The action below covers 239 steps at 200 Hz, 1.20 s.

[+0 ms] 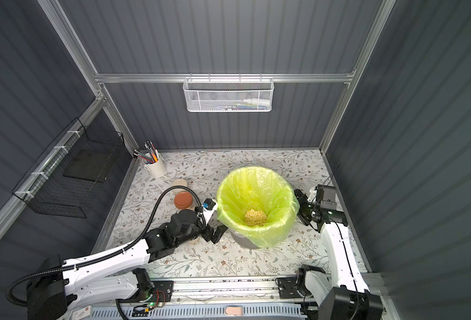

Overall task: Empty expired oatmeal from jars
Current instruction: Move the trash bin to the center of the board.

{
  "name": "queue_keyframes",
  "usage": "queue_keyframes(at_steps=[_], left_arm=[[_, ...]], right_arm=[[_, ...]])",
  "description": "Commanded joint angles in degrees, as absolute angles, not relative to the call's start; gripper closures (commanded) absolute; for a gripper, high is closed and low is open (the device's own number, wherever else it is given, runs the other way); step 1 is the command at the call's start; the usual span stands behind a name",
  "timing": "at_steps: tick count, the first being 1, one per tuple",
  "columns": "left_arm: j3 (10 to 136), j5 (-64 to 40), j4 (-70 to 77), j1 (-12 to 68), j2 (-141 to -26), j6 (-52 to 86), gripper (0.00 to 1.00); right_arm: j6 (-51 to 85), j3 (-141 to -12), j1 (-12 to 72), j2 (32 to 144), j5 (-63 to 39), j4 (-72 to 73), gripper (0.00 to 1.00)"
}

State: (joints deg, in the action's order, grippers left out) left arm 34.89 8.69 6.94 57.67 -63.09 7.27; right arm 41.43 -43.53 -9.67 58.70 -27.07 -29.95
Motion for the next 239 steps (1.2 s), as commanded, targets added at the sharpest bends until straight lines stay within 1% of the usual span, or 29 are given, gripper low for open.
queue_keyframes(at_steps=[1, 28, 30, 54, 104, 153, 211, 239], left_arm=[[36.65, 13.60, 13.91, 57.83, -66.68, 4.51, 0.00], [37.82, 15.12, 16.35, 57.75, -70.02, 3.91, 0.00], [37.98, 15.32, 16.41, 57.75, -70.28, 3.88, 0.00], [39.67, 16.65, 17.27, 56.92, -73.05, 4.34, 0.00], [41.32, 16.77, 17.98, 52.11, -74.77, 5.10, 0.00], [43.16, 17.56, 16.64, 48.97, -73.78, 4.92, 0.00], [43.55, 21.73, 12.61, 46.00, -72.59, 4.13, 0.00], [43.27, 22.93, 10.74, 44.92, -70.90, 3.78, 0.00]], right_arm=[[39.85, -45.52, -5.51, 60.89, -30.69, -30.85, 0.01], [40.34, -48.06, -3.61, 63.69, -29.36, -29.76, 0.01], [40.34, -48.37, -3.41, 65.33, -29.29, -29.74, 0.01], [41.22, -50.13, -2.64, 68.73, -29.05, -27.70, 0.01], [41.70, -55.12, -1.55, 76.39, -29.08, -25.25, 0.01], [42.42, -61.36, 0.82, 83.89, -29.36, -23.74, 0.01], [42.85, -65.39, 1.67, 89.92, -29.18, -22.58, 0.01], [42.28, -66.60, 1.17, 91.03, -28.04, -22.54, 0.01]])
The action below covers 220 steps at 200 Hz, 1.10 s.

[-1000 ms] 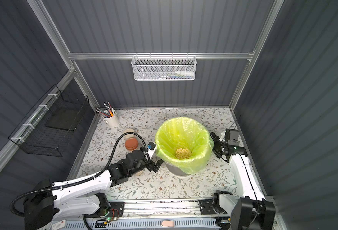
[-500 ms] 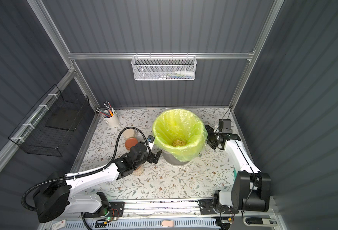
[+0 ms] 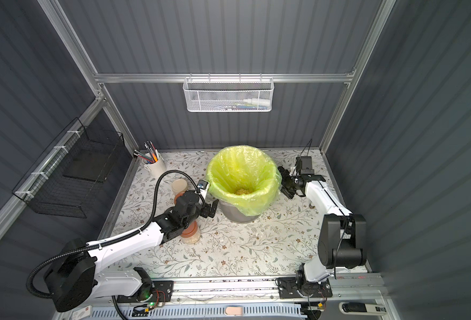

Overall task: Empty expired oatmeal from jars
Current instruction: Move the trash bin to the center of the board.

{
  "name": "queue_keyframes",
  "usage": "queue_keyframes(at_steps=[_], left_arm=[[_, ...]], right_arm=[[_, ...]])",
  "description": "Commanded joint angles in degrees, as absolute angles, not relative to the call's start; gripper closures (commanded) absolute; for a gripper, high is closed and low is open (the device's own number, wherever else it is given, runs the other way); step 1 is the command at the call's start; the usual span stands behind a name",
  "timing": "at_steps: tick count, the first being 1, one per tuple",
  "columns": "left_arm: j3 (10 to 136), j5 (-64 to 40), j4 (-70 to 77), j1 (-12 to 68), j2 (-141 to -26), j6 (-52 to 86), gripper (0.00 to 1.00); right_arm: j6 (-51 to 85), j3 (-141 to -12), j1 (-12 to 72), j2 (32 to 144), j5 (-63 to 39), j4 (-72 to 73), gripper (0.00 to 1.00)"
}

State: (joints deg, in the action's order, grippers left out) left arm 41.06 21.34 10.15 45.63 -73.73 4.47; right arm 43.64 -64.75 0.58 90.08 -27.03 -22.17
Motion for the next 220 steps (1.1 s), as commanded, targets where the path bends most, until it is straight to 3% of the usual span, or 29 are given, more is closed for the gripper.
queue_keyframes(at_steps=[1, 85, 134, 220], left_arm=[[43.25, 22.94, 10.69, 44.87, -70.87, 3.78, 0.00], [43.00, 21.91, 5.81, 43.59, -67.93, 1.93, 0.00], [41.96, 21.27, 1.94, 43.55, -64.01, 1.14, 0.00], [46.33, 25.11, -7.37, 43.58, -62.59, -1.43, 0.00]], right_arm=[[42.28, -66.61, 1.11, 91.09, -28.04, -22.57, 0.01], [38.41, -64.27, -5.39, 87.90, -26.47, -24.16, 0.01], [27.76, -61.16, -8.32, 80.61, -23.69, -32.96, 0.01], [23.29, -46.50, -4.94, 64.42, -15.47, -43.01, 0.01]])
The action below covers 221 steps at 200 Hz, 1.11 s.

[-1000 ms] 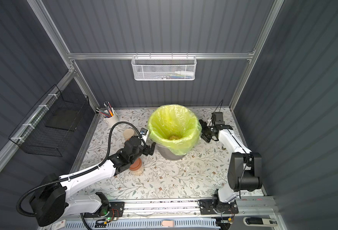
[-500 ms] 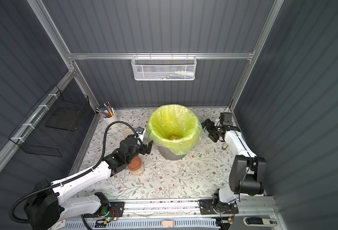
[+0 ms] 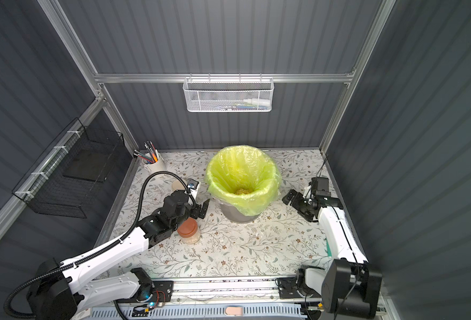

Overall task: Empty expired oatmeal from jars
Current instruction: Move the trash bin to the center of the board.

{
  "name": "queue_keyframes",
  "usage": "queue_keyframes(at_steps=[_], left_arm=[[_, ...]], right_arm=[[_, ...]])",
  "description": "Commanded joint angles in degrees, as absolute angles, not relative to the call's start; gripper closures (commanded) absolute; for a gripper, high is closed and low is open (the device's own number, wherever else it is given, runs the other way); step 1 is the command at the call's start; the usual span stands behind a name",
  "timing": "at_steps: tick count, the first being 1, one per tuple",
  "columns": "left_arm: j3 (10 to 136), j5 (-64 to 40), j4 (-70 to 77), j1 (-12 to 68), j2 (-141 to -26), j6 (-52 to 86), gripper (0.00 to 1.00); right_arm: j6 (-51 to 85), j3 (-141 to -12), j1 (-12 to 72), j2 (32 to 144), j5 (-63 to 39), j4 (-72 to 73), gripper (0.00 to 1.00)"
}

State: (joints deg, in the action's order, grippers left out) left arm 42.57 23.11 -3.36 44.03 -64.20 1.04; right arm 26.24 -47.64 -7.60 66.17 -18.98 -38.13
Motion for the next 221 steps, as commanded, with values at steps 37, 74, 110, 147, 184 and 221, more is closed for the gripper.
queue_keyframes(at_steps=[37, 74, 110, 147, 184, 221], left_arm=[[48.33, 25.06, -11.12, 42.94, -61.62, -0.79, 0.00], [47.64, 27.43, -11.30, 40.37, -60.21, 1.04, 0.00], [48.05, 32.35, -11.78, 37.88, -61.08, 3.82, 0.00], [47.55, 37.89, -12.90, 36.09, -58.18, 4.92, 0.00], [48.07, 39.28, -18.83, 31.97, -56.39, 9.62, 0.00], [47.18, 40.33, -21.71, 31.04, -55.87, 13.75, 0.00]], right_arm=[[24.80, -49.03, 3.90, 68.30, -11.92, -41.45, 0.01], [24.14, -54.89, 10.15, 74.72, -12.72, -40.12, 0.01], [24.26, -61.95, 14.02, 81.02, -12.82, -39.13, 0.01], [22.46, -70.67, 17.14, 90.21, -13.34, -39.00, 0.01], [21.41, -79.15, 18.49, 98.94, -14.83, -39.27, 0.01], [21.83, -86.77, 19.47, 105.37, -14.59, -40.38, 0.01]])
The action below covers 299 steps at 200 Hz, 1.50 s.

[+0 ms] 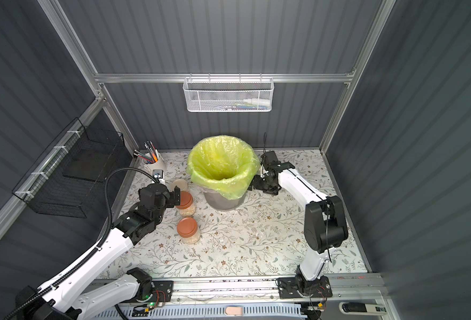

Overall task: Empty expired oatmeal from jars
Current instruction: Move the trash bin to the center of the board.

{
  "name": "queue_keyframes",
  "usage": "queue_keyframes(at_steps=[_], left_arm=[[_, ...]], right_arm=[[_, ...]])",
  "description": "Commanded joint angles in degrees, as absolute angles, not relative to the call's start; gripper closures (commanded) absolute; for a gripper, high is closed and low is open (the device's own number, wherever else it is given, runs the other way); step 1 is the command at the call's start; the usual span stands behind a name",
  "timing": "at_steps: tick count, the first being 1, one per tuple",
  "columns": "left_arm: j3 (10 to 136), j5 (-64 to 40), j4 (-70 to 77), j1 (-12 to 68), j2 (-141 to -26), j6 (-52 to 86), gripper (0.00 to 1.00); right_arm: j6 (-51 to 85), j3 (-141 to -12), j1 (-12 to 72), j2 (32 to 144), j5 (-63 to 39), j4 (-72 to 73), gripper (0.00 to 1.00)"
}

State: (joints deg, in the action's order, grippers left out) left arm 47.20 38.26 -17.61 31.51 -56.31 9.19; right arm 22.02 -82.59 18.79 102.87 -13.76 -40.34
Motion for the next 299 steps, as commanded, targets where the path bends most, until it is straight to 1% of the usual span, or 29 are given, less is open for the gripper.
queue_keyframes(at_steps=[1, 26, 57, 61, 114, 192, 212, 228, 266, 299], left_arm=[[47.19, 40.38, -21.88, 31.03, -55.88, 13.95, 0.00], [47.09, 39.98, -25.04, 30.94, -56.25, 17.64, 0.00], [46.20, 40.69, -27.51, 30.91, -53.77, 20.61, 0.00], [46.21, 40.50, -27.77, 30.91, -53.57, 20.77, 0.00], [48.89, 36.84, -32.45, 30.89, -54.29, 24.06, 0.00], [44.82, 37.79, -33.29, 30.91, -47.22, 24.52, 0.00], [44.76, 37.62, -33.79, 30.94, -46.94, 25.42, 0.00], [44.29, 37.44, -33.92, 30.94, -46.26, 26.11, 0.00], [43.33, 37.79, -33.60, 30.93, -44.87, 26.69, 0.00], [43.15, 37.79, -33.88, 30.93, -43.58, 26.36, 0.00]], right_arm=[[21.86, -86.94, 19.49, 105.42, -14.63, -40.36, 0.01], [23.26, -89.83, 19.49, 108.03, -16.01, -39.56, 0.01], [24.35, -96.37, 19.60, 112.42, -18.72, -39.79, 0.01], [24.32, -97.39, 19.59, 113.00, -20.76, -40.14, 0.01], [25.82, -104.55, 19.63, 120.73, -24.37, -39.94, 0.01], [25.22, -110.04, 19.60, 123.96, -23.57, -42.96, 0.01], [25.72, -107.75, 19.04, 122.79, -22.52, -42.36, 0.01], [26.30, -103.29, 17.80, 120.00, -21.90, -40.62, 0.01], [27.62, -88.09, 14.23, 108.97, -20.68, -35.92, 0.01], [27.20, -76.34, 13.80, 98.98, -19.86, -35.07, 0.01]])
